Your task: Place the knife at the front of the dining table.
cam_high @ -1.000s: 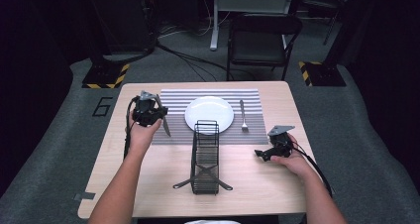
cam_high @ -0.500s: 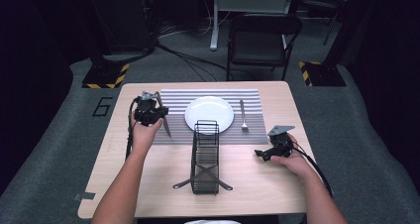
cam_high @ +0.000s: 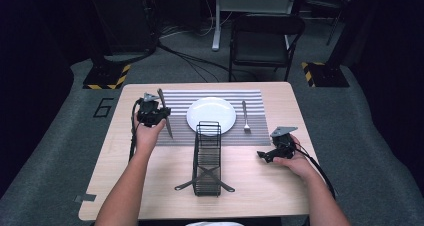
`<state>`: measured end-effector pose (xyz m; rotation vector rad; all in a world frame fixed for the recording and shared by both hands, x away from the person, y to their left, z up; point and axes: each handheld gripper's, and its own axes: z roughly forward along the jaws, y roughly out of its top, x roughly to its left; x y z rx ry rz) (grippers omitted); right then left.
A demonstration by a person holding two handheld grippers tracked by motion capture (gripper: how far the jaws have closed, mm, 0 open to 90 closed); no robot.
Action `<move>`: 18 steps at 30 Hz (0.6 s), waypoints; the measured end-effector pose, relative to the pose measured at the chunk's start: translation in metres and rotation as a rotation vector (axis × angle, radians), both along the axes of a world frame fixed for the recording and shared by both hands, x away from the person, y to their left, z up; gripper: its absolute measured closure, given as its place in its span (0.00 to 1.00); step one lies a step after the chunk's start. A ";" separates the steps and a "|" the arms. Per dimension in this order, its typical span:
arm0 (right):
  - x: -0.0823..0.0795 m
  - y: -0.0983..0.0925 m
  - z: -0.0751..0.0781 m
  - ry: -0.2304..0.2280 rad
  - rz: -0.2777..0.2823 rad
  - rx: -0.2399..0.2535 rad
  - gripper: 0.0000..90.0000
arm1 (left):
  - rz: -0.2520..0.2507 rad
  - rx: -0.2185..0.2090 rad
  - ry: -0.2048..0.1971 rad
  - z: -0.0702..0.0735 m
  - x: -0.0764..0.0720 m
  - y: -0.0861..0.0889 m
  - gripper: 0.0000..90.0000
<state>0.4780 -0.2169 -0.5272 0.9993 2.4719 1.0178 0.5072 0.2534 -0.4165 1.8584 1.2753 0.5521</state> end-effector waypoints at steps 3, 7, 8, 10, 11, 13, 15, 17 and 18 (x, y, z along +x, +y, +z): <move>0.000 0.000 0.000 0.000 0.002 -0.001 0.00 | 0.005 0.000 0.003 -0.003 0.003 0.000 0.90; 0.000 0.000 0.000 0.000 0.000 0.000 0.00 | 0.018 -0.007 0.007 -0.008 0.008 -0.001 0.91; 0.000 0.000 0.000 0.000 0.001 0.000 0.00 | 0.020 -0.014 0.009 -0.008 0.009 -0.001 0.91; 0.000 0.000 0.000 0.000 0.002 -0.001 0.00 | 0.019 -0.027 0.008 -0.009 0.011 -0.002 0.91; 0.000 0.000 0.000 0.000 0.000 0.000 0.00 | 0.011 -0.016 0.009 -0.010 0.013 -0.001 0.91; 0.000 0.000 0.000 0.000 0.000 0.000 0.00 | 0.015 -0.019 0.006 -0.011 0.015 -0.003 0.91; 0.000 0.000 0.000 0.000 0.000 0.000 0.00 | 0.022 -0.033 0.003 -0.012 0.017 -0.006 0.91; 0.000 0.000 0.000 0.000 0.000 0.000 0.00 | 0.020 -0.033 -0.001 -0.013 0.019 -0.007 0.91; 0.000 0.000 0.000 0.000 0.002 -0.001 0.00 | 0.023 -0.040 -0.002 -0.014 0.020 -0.008 0.92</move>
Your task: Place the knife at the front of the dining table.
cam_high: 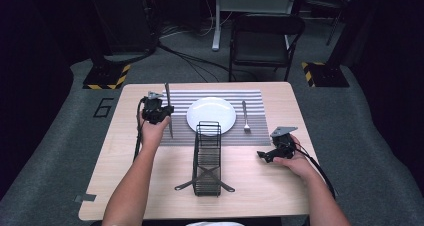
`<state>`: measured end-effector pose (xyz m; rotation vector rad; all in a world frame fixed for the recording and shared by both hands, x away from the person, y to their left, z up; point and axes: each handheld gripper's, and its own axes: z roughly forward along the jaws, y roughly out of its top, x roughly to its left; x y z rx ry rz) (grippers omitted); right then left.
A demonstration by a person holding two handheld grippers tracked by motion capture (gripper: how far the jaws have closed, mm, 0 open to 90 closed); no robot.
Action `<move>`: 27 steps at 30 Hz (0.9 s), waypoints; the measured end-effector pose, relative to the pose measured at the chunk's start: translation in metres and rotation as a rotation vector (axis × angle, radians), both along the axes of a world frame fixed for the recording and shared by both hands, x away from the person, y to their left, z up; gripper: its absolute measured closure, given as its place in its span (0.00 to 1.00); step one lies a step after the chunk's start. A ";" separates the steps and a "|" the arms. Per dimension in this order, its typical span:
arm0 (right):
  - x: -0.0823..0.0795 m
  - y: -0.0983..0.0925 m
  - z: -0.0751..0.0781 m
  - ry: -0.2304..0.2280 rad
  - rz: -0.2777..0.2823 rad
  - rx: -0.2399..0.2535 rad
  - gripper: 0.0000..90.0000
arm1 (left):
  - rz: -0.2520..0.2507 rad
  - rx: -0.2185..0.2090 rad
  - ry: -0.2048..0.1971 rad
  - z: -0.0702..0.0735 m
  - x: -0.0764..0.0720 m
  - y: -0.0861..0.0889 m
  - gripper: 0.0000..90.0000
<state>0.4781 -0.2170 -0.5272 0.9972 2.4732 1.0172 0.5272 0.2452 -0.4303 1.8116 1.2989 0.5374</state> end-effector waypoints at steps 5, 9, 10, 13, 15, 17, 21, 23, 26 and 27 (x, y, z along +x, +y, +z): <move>0.000 0.001 0.000 0.002 -0.007 0.006 0.00 | 0.026 -0.038 0.007 -0.006 0.007 0.002 0.92; 0.000 0.001 0.000 0.002 -0.007 0.005 0.00 | 0.046 -0.059 0.024 -0.008 0.013 0.006 0.92; 0.000 0.001 0.000 0.002 -0.007 0.006 0.00 | 0.049 -0.061 0.026 -0.008 0.014 0.006 0.92; 0.000 0.000 0.000 0.000 0.001 0.000 0.00 | 0.059 -0.060 0.014 -0.012 0.018 0.004 0.92; 0.000 0.001 0.000 0.003 -0.009 0.007 0.00 | 0.064 -0.059 0.010 -0.013 0.019 0.004 0.92; 0.000 0.001 0.000 0.002 -0.007 0.006 0.00 | 0.085 -0.057 -0.005 -0.016 0.020 0.002 0.91; 0.000 0.001 0.000 0.002 -0.008 0.007 0.00 | 0.097 -0.064 -0.005 -0.019 0.024 0.000 0.91; 0.000 0.001 0.000 0.002 -0.008 0.006 0.00 | 0.103 -0.063 -0.008 -0.021 0.025 -0.001 0.91; 0.000 0.001 0.000 0.002 -0.007 0.006 0.00 | 0.116 -0.058 -0.011 -0.023 0.027 -0.003 0.91; 0.000 0.001 0.000 0.002 -0.007 0.006 0.00 | 0.117 -0.059 -0.010 -0.024 0.028 -0.004 0.91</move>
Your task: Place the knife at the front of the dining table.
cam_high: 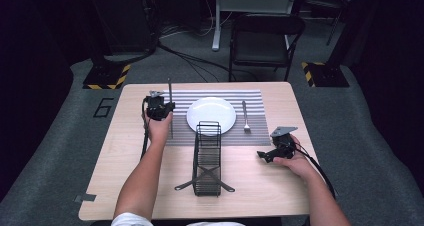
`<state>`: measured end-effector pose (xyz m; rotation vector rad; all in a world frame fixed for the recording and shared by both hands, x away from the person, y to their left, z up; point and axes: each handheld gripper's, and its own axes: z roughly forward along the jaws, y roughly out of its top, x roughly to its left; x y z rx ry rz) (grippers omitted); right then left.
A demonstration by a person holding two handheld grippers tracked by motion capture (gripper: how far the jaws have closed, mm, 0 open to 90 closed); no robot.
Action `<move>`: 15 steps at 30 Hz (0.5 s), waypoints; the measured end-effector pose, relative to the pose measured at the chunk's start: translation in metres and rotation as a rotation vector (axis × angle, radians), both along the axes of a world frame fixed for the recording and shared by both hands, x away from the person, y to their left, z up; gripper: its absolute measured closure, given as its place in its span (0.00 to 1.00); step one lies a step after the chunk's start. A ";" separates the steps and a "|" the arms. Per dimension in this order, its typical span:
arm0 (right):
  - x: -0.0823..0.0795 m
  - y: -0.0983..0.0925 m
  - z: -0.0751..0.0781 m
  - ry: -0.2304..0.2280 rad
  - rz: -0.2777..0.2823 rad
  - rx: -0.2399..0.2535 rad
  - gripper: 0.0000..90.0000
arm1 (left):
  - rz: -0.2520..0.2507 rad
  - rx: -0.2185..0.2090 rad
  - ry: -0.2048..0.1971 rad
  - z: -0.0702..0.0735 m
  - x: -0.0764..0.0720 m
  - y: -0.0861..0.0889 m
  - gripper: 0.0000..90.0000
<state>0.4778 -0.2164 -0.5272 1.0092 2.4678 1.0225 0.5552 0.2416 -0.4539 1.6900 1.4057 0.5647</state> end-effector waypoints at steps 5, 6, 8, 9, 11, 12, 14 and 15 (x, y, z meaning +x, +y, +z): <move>0.000 0.000 0.000 0.000 0.001 -0.001 0.00 | 0.020 -0.013 0.007 -0.007 0.009 -0.001 0.91; 0.000 0.000 0.000 0.000 0.001 -0.001 0.00 | 0.023 -0.020 0.009 -0.008 0.010 -0.002 0.91; 0.000 0.000 0.000 0.000 0.000 0.000 0.00 | 0.028 -0.021 0.013 -0.010 0.012 -0.002 0.91; 0.000 0.000 0.000 0.000 0.001 -0.001 0.00 | 0.028 -0.016 0.025 -0.011 0.013 -0.003 0.91; 0.000 0.000 0.000 0.000 0.001 -0.001 0.00 | 0.035 0.012 0.023 -0.015 0.016 -0.004 0.92; 0.000 0.000 0.000 0.000 0.002 -0.002 0.00 | 0.035 0.014 0.041 -0.018 0.017 -0.004 0.92; 0.000 0.000 0.000 0.000 0.001 -0.001 0.00 | 0.046 0.007 0.037 -0.021 0.019 -0.003 0.92; 0.000 0.000 0.000 0.000 0.002 -0.001 0.00 | 0.053 0.005 0.045 -0.023 0.020 -0.002 0.92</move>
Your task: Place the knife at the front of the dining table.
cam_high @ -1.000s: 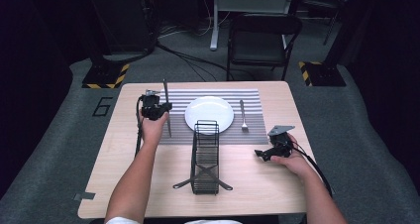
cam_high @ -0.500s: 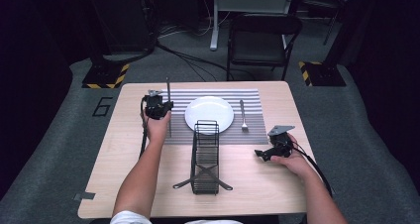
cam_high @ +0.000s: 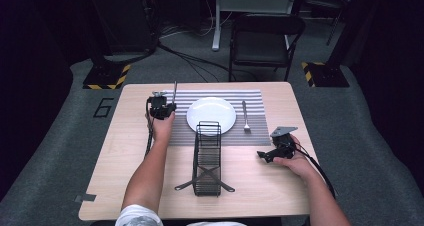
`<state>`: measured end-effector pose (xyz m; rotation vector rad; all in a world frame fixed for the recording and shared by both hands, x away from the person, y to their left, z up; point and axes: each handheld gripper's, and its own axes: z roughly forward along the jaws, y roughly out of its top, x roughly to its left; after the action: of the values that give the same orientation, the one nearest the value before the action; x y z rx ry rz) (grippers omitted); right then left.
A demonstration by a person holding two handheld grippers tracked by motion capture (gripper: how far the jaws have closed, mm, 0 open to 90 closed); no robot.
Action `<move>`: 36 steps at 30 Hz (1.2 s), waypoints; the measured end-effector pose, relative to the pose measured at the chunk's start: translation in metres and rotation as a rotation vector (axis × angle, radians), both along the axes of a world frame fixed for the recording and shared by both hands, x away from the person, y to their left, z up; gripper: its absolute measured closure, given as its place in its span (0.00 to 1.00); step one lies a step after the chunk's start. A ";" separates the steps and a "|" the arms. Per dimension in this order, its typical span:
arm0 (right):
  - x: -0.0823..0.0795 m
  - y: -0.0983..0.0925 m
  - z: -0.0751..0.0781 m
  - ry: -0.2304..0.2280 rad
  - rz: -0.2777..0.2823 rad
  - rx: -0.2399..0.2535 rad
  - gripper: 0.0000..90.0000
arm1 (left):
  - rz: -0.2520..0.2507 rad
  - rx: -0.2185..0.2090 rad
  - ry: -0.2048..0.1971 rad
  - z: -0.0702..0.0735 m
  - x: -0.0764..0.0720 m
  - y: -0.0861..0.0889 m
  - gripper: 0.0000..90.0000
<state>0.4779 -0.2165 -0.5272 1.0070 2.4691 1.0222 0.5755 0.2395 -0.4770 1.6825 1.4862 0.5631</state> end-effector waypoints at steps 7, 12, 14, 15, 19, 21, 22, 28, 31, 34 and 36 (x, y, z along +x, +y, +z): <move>0.000 0.000 0.000 0.000 0.001 0.000 0.00 | 0.023 -0.021 0.030 -0.009 0.005 0.004 0.92; 0.000 0.000 0.000 0.000 0.001 0.000 0.00 | 0.038 -0.032 0.038 -0.013 0.007 0.003 0.92; 0.000 0.000 0.000 0.000 0.001 0.000 0.00 | 0.053 -0.040 0.047 -0.017 0.009 0.002 0.92; 0.000 0.000 0.000 0.000 0.002 -0.001 0.00 | 0.057 -0.040 0.050 -0.019 0.009 0.002 0.92; 0.000 0.000 0.000 0.000 0.002 -0.001 0.00 | 0.071 -0.046 0.069 -0.023 0.011 0.001 0.92; 0.000 0.000 0.000 0.000 0.001 0.000 0.00 | 0.076 -0.046 0.068 -0.025 0.012 0.001 0.92; 0.000 0.000 0.000 0.000 0.001 0.000 0.00 | 0.081 -0.047 0.069 -0.026 0.013 0.001 0.92; 0.000 0.000 0.000 0.000 0.000 0.000 0.00 | 0.107 -0.060 0.084 -0.031 0.015 0.000 0.92; 0.000 0.000 0.000 0.001 0.000 0.001 0.00 | 0.126 -0.068 0.089 -0.034 0.016 -0.001 0.92; 0.000 0.000 0.000 0.000 0.002 -0.001 0.00 | 0.140 -0.078 0.103 -0.037 0.018 -0.002 0.92; 0.000 0.000 0.000 0.000 0.001 0.000 0.00 | 0.144 -0.078 0.105 -0.039 0.018 -0.004 0.92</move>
<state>0.4780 -0.2166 -0.5272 1.0064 2.4699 1.0228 0.5938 0.2360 -0.5161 1.5741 1.6936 0.4923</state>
